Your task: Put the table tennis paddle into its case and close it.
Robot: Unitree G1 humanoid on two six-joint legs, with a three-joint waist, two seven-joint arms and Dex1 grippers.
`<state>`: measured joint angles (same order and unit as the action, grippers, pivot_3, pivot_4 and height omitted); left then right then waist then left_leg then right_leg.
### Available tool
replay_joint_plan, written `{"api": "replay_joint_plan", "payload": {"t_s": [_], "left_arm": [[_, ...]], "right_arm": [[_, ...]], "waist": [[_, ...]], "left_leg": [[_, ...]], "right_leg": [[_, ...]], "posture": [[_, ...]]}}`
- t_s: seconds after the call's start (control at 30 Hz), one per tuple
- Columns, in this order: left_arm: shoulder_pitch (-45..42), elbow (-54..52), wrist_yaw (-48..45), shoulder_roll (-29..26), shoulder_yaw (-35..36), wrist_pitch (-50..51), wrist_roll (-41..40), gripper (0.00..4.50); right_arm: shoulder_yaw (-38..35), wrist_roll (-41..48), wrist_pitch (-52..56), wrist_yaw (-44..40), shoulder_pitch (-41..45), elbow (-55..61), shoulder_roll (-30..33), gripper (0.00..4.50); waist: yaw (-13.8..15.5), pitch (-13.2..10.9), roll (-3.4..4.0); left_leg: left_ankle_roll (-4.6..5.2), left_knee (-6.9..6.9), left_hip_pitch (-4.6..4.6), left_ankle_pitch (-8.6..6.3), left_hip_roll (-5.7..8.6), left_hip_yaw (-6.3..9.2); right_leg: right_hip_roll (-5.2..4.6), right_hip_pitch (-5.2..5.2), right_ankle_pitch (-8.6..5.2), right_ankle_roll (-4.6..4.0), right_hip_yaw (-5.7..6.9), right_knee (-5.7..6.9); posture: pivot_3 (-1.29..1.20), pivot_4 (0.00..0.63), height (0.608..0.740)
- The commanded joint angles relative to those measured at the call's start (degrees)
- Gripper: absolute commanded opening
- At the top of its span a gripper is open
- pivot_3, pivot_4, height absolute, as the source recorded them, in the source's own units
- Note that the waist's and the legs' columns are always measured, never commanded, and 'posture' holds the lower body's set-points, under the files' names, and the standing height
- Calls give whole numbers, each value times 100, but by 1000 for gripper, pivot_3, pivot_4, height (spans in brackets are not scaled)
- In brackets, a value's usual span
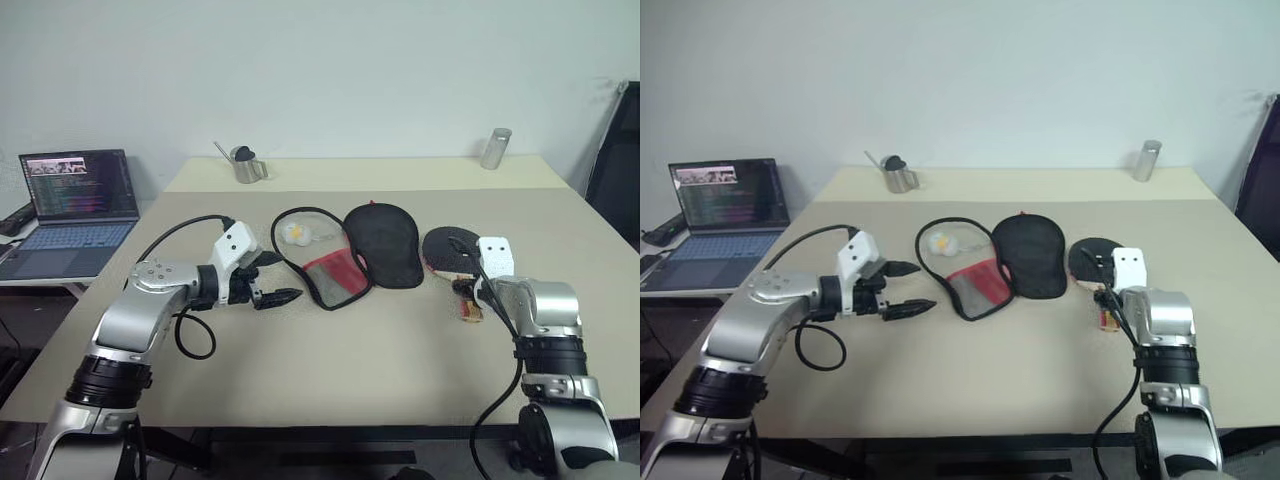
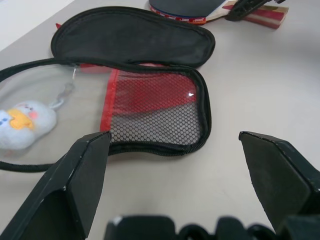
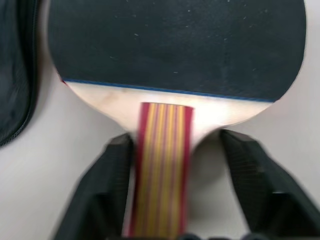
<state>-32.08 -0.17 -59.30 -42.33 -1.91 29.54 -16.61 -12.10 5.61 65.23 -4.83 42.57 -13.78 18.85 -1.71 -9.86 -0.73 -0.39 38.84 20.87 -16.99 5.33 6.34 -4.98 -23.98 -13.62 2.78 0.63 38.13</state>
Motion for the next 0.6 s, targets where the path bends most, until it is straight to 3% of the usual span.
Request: {"api": "replay_joint_plan", "payload": {"t_s": [0.03,0.1,0.4,0.6], "left_arm": [[-104,-122,21,-46,110,-48,-51,4500],[-101,-97,24,-63,123,-60,-41,4500],[-111,91,38,-212,160,-131,56,4500],[-107,58,38,-181,137,-85,10,4500]], "right_arm": [[-170,-110,-237,293,233,-91,69,1397],[-202,-76,-276,346,298,-68,77,1093],[-283,51,-292,591,1408,140,46,1093],[-95,119,-1013,658,2505,-850,-643,1093]], "waist": [[0,0,0],[0,0,0],[-38,-8,11],[-127,-8,11]], "left_leg": [[0,0,2,0,0,-1],[-1,-1,6,0,0,-3],[-1,-10,36,0,-3,-16],[-1,-19,36,0,-12,-18]], "right_leg": [[0,-3,0,0,-1,0],[0,-8,0,0,-3,0],[0,-44,0,-1,-12,-6],[4,-52,-1,-2,-12,-7]], "posture": [[0,150,740],[0,150,740],[0,150,740],[0,150,740]]}}
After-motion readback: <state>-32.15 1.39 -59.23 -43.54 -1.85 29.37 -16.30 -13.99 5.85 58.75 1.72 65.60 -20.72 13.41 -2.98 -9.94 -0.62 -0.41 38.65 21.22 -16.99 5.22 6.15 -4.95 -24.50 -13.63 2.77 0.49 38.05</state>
